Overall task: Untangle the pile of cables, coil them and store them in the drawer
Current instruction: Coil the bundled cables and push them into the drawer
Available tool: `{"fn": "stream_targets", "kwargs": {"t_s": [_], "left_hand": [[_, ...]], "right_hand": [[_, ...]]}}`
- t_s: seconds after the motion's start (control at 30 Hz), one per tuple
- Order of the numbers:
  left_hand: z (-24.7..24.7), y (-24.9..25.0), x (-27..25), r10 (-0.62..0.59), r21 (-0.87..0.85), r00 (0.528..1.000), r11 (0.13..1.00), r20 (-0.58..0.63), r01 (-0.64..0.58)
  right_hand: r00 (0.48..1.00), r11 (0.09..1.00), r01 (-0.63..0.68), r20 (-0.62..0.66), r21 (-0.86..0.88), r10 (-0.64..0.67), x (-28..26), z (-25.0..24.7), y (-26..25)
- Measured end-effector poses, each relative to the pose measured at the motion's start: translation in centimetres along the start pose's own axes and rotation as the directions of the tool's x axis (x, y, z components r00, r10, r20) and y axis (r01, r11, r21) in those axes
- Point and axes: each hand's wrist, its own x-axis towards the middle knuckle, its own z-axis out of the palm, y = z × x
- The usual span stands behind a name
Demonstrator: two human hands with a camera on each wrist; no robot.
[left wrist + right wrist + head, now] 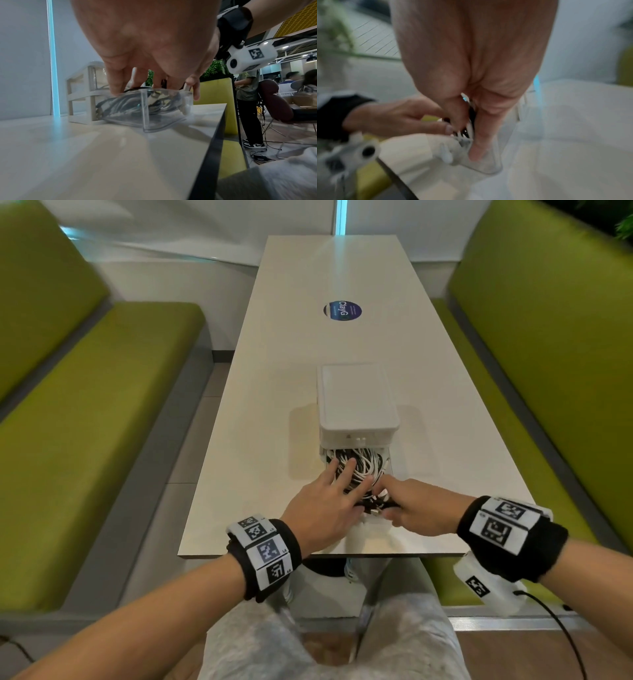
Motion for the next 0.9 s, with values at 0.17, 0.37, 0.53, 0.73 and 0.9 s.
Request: {"fn": "stream_targets", "kwargs": {"t_s": [0.17, 0.37, 0.53, 0.73, 0.9], "left_hand": [[0.4, 0.1, -0.2, 0.105, -0.011, 0.994, 0.994, 0.029, -0.105], [0.0, -0.8, -0.2, 0.064, -0.073, 0.998, 0.995, 0.007, -0.063], [-0.2, -1.4, -0.4, -0.018, -0.175, 0.998, 0.984, 0.061, 0.028], [-0.4, -1.0, 0.2, -0.033, -0.152, 0.994, 0.987, 0.106, 0.049], [-0.6, -1.2, 0.1, -0.072, -0.2, 0.987, 0.975, 0.147, 0.101]], "right_hand": [[0.99, 0.981, 0.024, -0.132, -0.195, -0.05, 0.7, 1.3, -1.1], [0.974, 0.965, -0.002, -0.218, -0.26, -0.057, 2.3, 1.3, -1.9], [0.956, 0.949, 0.039, -0.265, -0.313, -0.127, 2.5, 2.8, -1.5], [0.985, 0.994, 0.097, -0.142, -0.042, -0.102, 2.3, 1.5, 0.1], [0.95, 0.968, 0.099, -0.267, -0.23, -0.161, 1.7, 1.8, 0.8]]}}
